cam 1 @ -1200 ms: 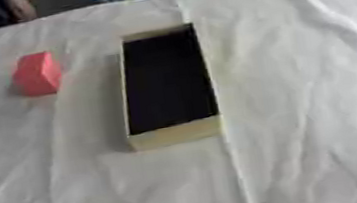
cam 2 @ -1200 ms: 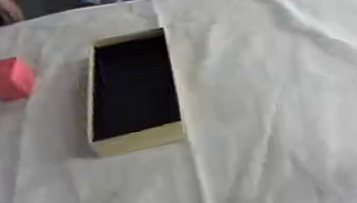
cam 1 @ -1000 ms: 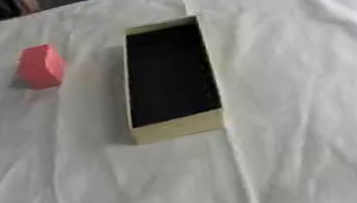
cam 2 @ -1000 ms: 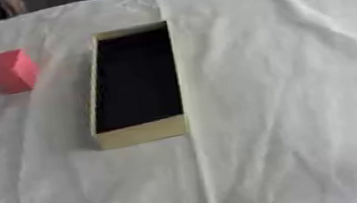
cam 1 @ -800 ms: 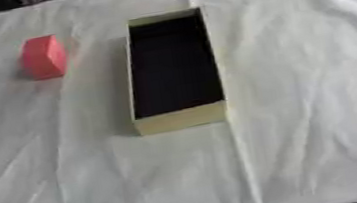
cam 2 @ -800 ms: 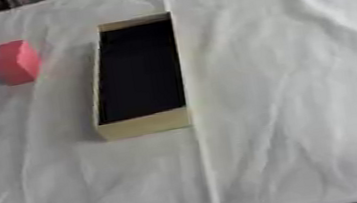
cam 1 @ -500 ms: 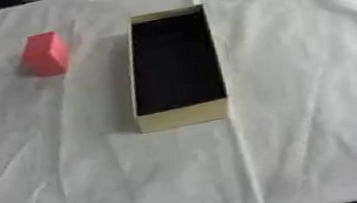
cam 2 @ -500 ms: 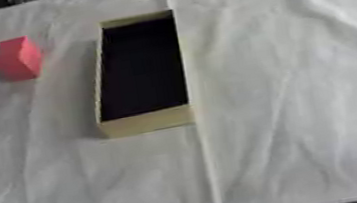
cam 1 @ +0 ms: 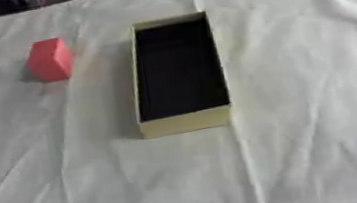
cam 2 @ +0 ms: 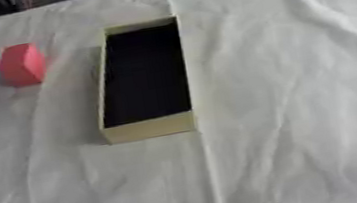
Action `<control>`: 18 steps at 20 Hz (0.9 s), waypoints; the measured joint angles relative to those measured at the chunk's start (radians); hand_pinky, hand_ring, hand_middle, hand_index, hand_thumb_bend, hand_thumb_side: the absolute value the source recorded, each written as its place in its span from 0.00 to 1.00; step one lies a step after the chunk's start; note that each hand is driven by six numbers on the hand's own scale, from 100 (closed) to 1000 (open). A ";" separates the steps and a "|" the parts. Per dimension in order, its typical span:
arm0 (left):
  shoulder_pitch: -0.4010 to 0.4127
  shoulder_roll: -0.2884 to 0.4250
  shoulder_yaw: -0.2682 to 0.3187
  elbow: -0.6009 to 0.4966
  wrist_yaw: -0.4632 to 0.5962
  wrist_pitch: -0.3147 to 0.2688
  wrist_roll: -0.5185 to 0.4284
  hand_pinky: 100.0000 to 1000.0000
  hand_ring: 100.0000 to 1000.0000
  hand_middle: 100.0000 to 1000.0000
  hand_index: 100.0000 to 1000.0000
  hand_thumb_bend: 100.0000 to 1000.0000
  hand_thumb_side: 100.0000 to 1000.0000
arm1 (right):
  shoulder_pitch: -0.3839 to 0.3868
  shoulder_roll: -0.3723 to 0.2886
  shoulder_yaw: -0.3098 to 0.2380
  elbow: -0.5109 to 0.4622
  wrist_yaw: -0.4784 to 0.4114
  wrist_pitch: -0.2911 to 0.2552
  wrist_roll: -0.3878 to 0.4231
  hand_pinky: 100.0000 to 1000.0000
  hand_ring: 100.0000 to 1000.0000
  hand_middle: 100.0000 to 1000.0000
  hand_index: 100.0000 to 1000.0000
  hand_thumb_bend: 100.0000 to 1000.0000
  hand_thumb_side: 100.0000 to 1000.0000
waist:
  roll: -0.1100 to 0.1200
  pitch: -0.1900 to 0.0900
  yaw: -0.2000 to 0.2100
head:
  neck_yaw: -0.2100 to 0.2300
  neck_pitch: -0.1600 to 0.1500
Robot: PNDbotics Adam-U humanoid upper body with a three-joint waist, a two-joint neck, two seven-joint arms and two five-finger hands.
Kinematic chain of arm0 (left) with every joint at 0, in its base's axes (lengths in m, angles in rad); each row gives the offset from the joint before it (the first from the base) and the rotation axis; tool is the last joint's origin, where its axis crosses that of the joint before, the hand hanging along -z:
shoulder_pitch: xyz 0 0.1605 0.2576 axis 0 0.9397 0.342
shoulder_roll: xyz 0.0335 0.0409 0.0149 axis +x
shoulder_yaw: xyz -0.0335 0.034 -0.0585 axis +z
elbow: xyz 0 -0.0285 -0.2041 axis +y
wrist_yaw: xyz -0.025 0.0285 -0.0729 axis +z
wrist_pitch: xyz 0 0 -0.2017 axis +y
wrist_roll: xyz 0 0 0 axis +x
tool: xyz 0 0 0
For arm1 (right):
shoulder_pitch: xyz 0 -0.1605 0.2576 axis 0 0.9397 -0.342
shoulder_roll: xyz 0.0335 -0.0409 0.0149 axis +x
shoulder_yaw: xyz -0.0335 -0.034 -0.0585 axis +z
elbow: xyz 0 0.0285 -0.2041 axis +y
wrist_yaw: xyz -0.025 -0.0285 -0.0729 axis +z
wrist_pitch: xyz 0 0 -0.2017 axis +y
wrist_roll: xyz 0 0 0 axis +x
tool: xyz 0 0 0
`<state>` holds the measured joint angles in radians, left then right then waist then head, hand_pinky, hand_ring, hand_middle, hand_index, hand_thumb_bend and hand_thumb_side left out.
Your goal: Pick up objects on the table and place them in the box.
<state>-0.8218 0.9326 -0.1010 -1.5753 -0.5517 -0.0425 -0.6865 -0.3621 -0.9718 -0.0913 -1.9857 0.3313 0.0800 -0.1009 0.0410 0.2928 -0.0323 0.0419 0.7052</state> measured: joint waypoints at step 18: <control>-0.240 -0.200 -0.093 0.364 -0.082 -0.035 -0.196 0.90 0.88 0.88 0.97 0.72 0.00 | -0.025 0.009 0.012 0.000 0.000 0.002 0.010 0.86 0.87 0.89 0.84 0.00 0.41 | 0.000 0.001 -0.030 | 0.007 -0.033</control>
<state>-1.0619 0.7328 -0.1943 -1.2110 -0.6340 -0.0775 -0.8829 -0.3871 -0.9632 -0.0792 -1.9858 0.3313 0.0816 -0.0906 0.0410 0.2938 -0.0624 0.0493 0.6720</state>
